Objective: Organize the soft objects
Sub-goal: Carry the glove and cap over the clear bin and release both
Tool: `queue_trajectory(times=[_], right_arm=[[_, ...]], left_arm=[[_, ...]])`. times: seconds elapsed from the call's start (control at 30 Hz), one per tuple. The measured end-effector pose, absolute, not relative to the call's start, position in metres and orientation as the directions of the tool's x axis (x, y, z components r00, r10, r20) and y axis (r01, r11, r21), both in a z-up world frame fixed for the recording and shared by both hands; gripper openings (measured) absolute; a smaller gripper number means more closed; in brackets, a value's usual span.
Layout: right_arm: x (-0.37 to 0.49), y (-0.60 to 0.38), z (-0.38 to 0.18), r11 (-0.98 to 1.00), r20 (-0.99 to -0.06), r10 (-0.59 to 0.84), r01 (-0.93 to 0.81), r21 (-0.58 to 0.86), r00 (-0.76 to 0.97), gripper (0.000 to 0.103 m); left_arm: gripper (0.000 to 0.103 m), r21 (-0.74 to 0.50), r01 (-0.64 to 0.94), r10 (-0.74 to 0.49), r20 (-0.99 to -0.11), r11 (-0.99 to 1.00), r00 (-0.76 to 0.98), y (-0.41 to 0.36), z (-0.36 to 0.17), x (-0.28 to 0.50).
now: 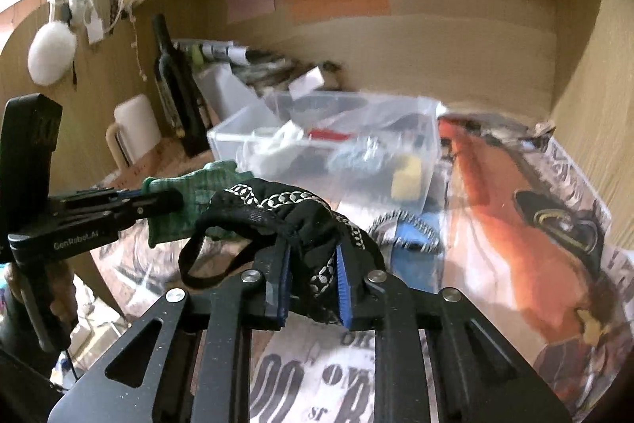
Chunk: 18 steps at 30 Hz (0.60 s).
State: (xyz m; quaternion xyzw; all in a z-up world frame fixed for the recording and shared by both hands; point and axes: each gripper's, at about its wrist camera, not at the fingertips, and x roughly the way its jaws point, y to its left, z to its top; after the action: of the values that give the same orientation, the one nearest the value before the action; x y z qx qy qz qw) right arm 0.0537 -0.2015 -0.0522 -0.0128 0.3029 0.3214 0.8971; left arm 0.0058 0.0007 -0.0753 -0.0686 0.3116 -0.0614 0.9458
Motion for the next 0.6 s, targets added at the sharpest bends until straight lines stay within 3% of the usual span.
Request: queue_trajectory(times=[0.3,0.6], right_arm=[[0.070,-0.213,-0.014,0.814,-0.433,0.568,-0.555,0.171,0.700,0.017],[0.106,-0.213,0.003,0.834,-0.373,0.545,-0.529,0.156,0.751,0.017]], left_arm=[[0.011,-0.134,0.082,-0.135,-0.464,0.988,0.875,0.003,-0.030,0.013],[0.011,-0.112,0.056,-0.099,-0.430,0.992,0.898,0.016,-0.010,0.053]])
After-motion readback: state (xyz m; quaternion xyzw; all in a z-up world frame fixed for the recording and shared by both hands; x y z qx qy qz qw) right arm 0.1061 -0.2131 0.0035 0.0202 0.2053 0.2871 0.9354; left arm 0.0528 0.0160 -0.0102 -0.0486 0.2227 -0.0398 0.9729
